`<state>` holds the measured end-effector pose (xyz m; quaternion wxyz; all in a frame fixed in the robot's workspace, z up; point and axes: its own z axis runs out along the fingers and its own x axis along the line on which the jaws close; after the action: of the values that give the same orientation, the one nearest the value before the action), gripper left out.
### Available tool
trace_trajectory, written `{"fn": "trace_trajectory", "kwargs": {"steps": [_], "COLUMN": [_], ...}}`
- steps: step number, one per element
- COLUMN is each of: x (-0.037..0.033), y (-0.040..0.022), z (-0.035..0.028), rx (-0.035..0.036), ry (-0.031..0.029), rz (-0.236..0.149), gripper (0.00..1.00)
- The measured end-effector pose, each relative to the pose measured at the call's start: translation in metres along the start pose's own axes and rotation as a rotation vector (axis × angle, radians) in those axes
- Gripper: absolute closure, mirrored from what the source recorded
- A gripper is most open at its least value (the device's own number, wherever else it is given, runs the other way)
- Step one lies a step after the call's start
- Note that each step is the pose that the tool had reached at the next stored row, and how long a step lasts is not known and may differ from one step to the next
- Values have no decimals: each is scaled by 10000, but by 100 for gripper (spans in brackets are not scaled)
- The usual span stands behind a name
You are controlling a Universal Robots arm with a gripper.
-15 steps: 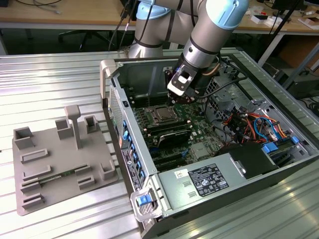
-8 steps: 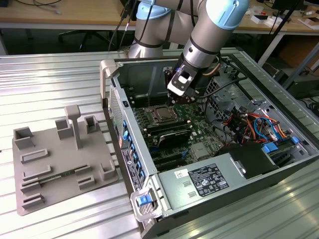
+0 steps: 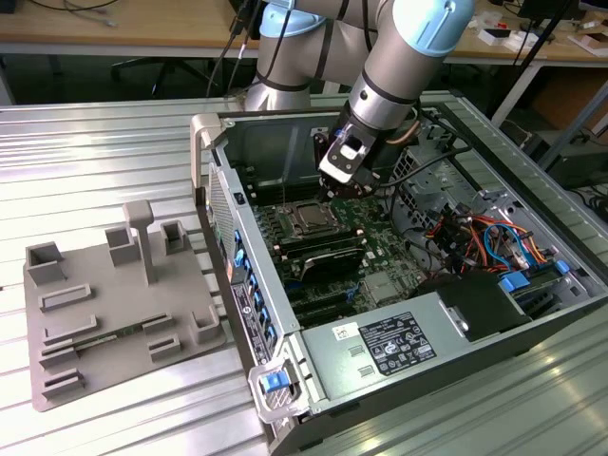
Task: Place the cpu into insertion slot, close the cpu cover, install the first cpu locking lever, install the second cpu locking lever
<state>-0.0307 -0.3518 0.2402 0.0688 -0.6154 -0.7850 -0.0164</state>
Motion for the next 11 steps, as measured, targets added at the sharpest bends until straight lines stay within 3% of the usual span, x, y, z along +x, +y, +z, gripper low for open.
{"fn": "trace_trajectory", "kwargs": {"steps": [5, 11], "x": [0, 0], "y": [0, 0], "z": [0, 0], "rx": [13, 80], "ry": [1, -15], "rz": [-111, -661], "gripper": [89, 89]}}
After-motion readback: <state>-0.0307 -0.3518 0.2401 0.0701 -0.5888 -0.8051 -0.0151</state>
